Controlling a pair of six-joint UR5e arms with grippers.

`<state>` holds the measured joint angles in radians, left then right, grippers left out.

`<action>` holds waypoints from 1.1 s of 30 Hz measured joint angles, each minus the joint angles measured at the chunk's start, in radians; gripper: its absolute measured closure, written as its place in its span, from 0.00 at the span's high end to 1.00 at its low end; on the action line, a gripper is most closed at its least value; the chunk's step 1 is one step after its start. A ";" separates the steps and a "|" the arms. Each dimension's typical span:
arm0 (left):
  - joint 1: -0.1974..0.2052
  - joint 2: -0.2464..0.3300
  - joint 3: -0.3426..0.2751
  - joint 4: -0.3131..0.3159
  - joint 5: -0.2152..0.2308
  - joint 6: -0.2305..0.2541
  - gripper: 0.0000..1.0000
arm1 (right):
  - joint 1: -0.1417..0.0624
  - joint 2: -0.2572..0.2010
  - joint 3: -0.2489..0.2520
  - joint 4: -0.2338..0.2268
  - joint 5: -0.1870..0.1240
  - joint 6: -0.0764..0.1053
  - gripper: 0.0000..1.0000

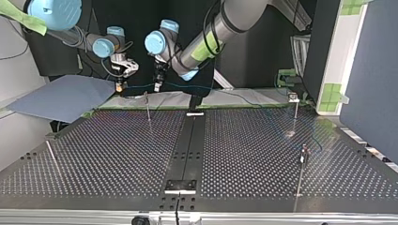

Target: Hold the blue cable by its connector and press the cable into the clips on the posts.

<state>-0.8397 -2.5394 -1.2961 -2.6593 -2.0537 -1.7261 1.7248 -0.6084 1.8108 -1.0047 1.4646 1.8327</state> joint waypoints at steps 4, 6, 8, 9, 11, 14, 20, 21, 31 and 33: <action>-0.001 0.039 -0.039 0.028 -0.005 0.000 1.00 | 0.001 0.000 0.035 -0.035 0.001 -0.002 0.00; -0.002 0.057 -0.057 0.034 -0.005 0.000 1.00 | 0.002 -0.001 0.050 -0.051 0.001 -0.002 0.00; -0.002 0.076 -0.076 0.037 -0.005 0.001 1.00 | 0.003 -0.001 0.070 -0.070 0.000 -0.002 0.00; -0.003 0.084 -0.083 0.038 -0.005 0.002 1.00 | 0.003 -0.001 0.078 -0.077 0.000 -0.002 0.00; -0.002 0.103 -0.103 0.037 -0.005 0.004 1.00 | 0.003 -0.001 0.096 -0.089 0.000 -0.002 0.00; 0.002 0.130 -0.130 0.035 -0.004 0.005 1.00 | 0.004 -0.002 0.114 -0.099 -0.001 -0.006 0.00; 0.011 0.180 -0.180 0.030 0.009 0.006 1.00 | -0.001 -0.003 0.132 -0.129 -0.006 -0.007 0.00; 0.012 0.188 -0.188 0.025 0.011 0.007 1.00 | -0.002 -0.003 0.133 -0.132 -0.009 -0.006 0.00; 0.014 0.229 -0.274 -0.055 0.028 0.029 1.00 | -0.004 -0.002 0.132 -0.158 -0.030 0.006 0.00; 0.014 0.229 -0.287 -0.070 0.034 0.030 1.00 | -0.002 -0.002 0.131 -0.161 -0.033 0.007 0.00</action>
<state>-0.8261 -2.3100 -1.5827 -2.7292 -2.0202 -1.6965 1.7227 -0.6105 1.9420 -1.1653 1.4319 1.8396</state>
